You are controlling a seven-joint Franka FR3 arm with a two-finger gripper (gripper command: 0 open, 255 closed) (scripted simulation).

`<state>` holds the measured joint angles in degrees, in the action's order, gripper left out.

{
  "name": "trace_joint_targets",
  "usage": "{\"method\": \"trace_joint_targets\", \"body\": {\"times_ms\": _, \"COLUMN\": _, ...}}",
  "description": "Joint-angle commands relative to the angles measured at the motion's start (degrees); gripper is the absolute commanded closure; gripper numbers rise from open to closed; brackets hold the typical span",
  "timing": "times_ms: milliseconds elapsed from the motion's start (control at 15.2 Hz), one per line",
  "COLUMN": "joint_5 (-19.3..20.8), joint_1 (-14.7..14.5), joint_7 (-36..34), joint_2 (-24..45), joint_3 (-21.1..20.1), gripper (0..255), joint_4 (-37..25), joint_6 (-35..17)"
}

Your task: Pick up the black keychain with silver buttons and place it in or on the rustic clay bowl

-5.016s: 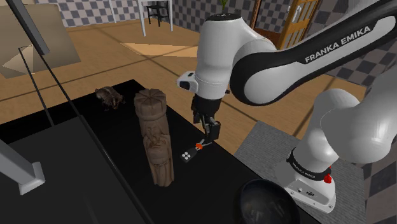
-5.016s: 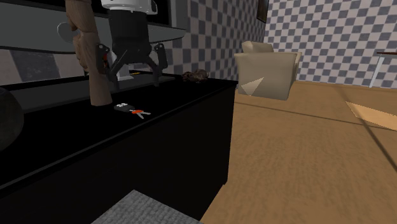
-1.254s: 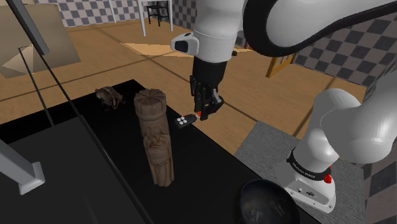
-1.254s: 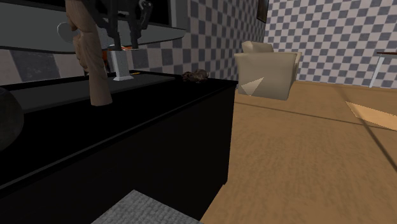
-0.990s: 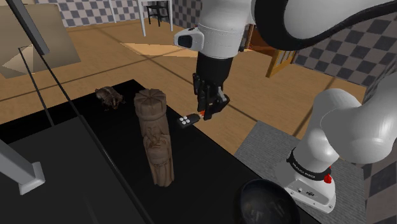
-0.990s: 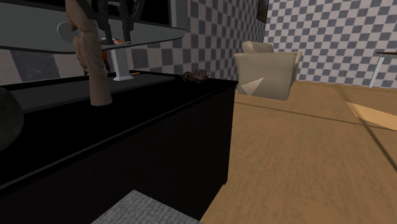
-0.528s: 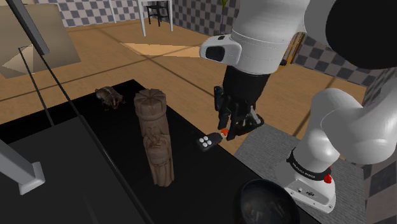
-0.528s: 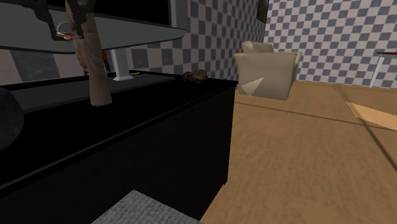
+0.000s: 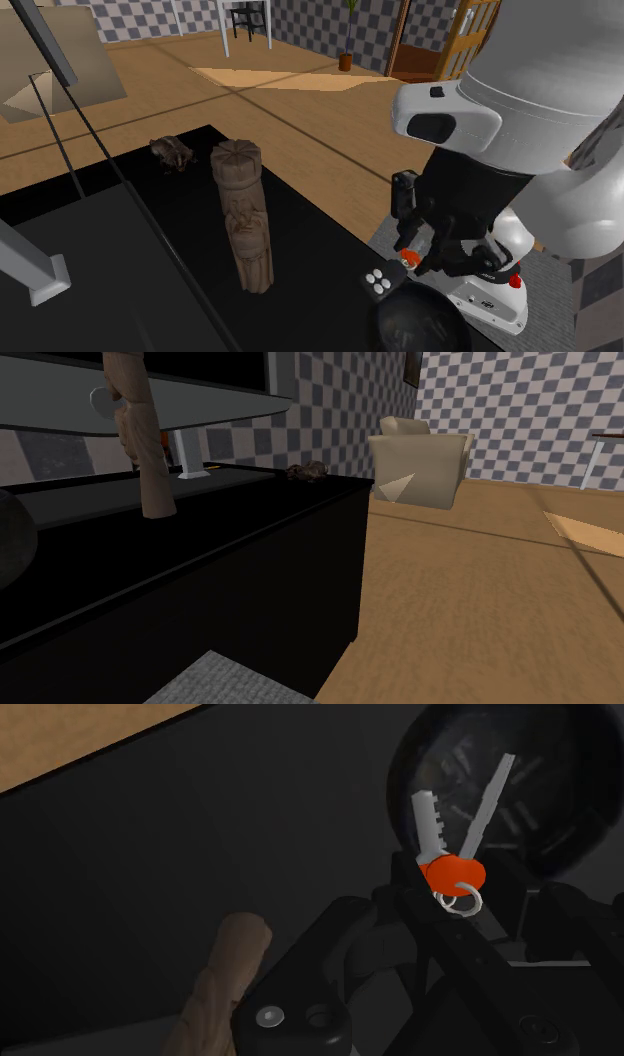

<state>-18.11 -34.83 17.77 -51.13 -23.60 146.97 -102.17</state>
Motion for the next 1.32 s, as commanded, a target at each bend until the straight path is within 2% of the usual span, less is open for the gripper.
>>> {"method": "trace_joint_targets", "body": {"times_ms": 0, "joint_5": -1.7, "joint_1": -1.7, "joint_7": -2.7, "joint_2": -2.1, "joint_3": -1.8, "gripper": 255, "joint_4": 0.1, "joint_6": 1.7}}
{"method": "trace_joint_targets", "body": {"times_ms": 132, "joint_5": -3.4, "joint_1": -3.2, "joint_7": -5.3, "joint_2": -3.3, "joint_3": -3.8, "gripper": 255, "joint_4": -0.3, "joint_6": 2.8}}
{"method": "trace_joint_targets", "body": {"times_ms": 1122, "joint_5": -7.8, "joint_1": -4.9, "joint_7": -4.8, "joint_2": -2.5, "joint_3": -8.5, "gripper": 255, "joint_4": 10.4, "joint_6": -8.6}}
{"method": "trace_joint_targets", "body": {"times_ms": 1254, "joint_5": -7.8, "joint_1": -4.9, "joint_7": -4.8, "joint_2": -2.5, "joint_3": -8.5, "gripper": 255, "joint_4": 10.4, "joint_6": -8.6}}
